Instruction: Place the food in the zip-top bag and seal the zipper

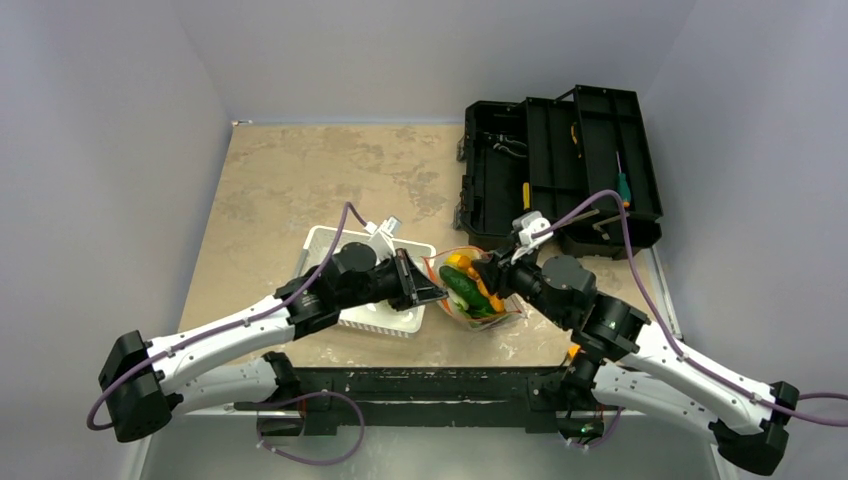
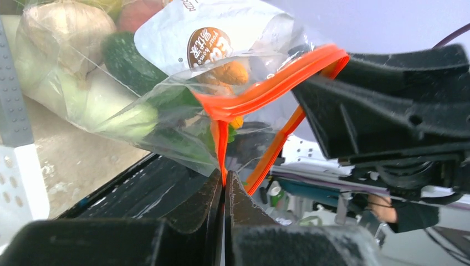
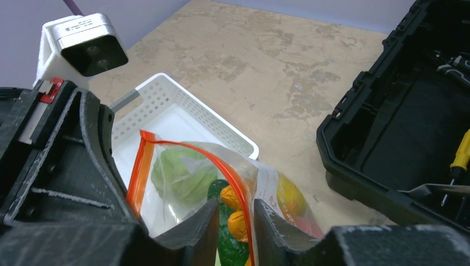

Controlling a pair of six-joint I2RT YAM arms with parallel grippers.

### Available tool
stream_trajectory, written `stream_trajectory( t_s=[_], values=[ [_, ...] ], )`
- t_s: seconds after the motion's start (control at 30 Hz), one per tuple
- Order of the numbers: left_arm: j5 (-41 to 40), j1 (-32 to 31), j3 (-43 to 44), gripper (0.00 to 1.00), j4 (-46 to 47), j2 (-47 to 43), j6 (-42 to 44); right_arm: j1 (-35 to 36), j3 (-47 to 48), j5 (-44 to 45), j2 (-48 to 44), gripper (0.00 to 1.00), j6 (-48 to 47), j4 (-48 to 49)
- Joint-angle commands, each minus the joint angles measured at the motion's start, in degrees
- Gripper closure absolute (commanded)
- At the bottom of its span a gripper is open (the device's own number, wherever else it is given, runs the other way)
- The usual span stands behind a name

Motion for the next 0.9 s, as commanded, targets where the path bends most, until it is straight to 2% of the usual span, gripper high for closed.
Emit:
stream_trajectory(
  t_s=[0.0,0.1,0.23,0.4,0.47,0.57,0.67,0.77,0.87],
  values=[
    [1.58,2.01,-2.61,1.0,13.83,-0.66,-8.28,0.31,3.69,-0.32,-0.84,0.68,-1.75,-3.32],
    [2.68,3.92,-2.38,1.0,15.17,0.11,-9.29,0.3,3.43,-2.9,-2.86,0.6,-0.21,-3.64],
    [2.5,6.18,-2.18,1.0,14.03,-0.35,-9.41,0.31,-0.33,-1.15,-8.0,0.53,1.65,-0.8],
    [3.57,8.55,-1.93,1.0,11.75,-0.94,-8.74,0.31,-4.98,1.8,-15.25,0.32,4.22,1.52],
    [3.42,8.84,-1.93,1.0,10.73,-1.25,-8.5,0.31,-5.2,2.4,-17.85,0.3,5.2,0.08],
    [3.28,8.98,-1.78,1.0,10.32,-1.22,-8.41,0.3,-2.19,4.33,-18.02,0.29,10.59,-7.06],
    [3.52,9.0,-1.05,1.0,10.3,-0.51,-8.05,0.31,4.22,0.61,-15.02,0.28,14.51,-13.76],
    [3.68,9.14,-0.13,1.0,9.88,0.06,-7.25,0.3,11.11,-0.84,-10.16,0.27,15.64,-23.85],
    [3.85,9.33,0.73,1.0,9.17,0.66,-6.32,0.31,15.71,-6.04,-5.14,0.25,14.38,-31.94]
  ],
)
